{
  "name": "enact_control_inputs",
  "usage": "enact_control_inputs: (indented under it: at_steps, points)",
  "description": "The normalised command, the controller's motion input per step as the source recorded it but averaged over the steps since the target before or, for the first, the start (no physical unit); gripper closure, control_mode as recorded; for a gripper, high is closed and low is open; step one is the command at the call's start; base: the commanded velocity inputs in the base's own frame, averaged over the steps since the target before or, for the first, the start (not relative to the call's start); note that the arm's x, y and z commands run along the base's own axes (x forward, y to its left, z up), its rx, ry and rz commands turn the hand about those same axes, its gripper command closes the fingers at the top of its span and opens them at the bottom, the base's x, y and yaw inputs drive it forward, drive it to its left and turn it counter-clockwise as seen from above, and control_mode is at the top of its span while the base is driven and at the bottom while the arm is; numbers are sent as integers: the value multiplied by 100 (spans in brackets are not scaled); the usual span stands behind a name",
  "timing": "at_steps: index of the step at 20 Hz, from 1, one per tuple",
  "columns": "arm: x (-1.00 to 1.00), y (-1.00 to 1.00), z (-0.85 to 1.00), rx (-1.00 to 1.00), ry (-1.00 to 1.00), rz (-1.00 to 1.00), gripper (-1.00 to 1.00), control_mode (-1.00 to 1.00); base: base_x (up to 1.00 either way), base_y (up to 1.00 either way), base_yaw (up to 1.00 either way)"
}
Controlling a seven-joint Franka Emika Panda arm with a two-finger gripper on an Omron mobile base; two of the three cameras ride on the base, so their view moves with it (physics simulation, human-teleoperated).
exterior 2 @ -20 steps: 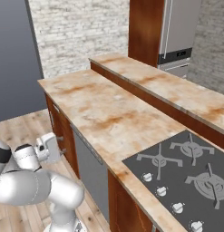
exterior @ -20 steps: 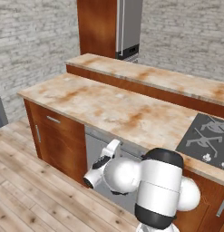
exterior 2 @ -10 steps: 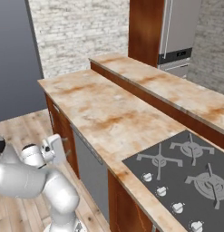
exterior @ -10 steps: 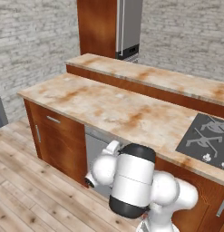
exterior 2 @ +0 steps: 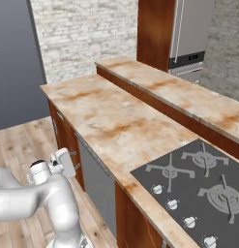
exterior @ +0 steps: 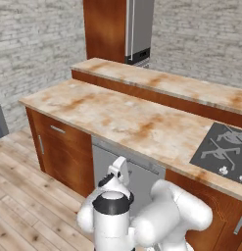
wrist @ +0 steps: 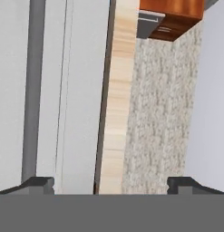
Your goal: Open the dishwasher door and pull out the top rack.
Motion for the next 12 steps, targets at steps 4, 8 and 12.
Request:
enact_control_inputs:
  at_steps: [4,8,12]
  points:
    - [37,0,-25,-2,0,-3,-100,-100,0,0,0]
    - [36,0,-18,-1,0,-3,-100,-100,0,0,0]
    - [36,0,-19,0,0,-3,-100,-100,0,0,0]
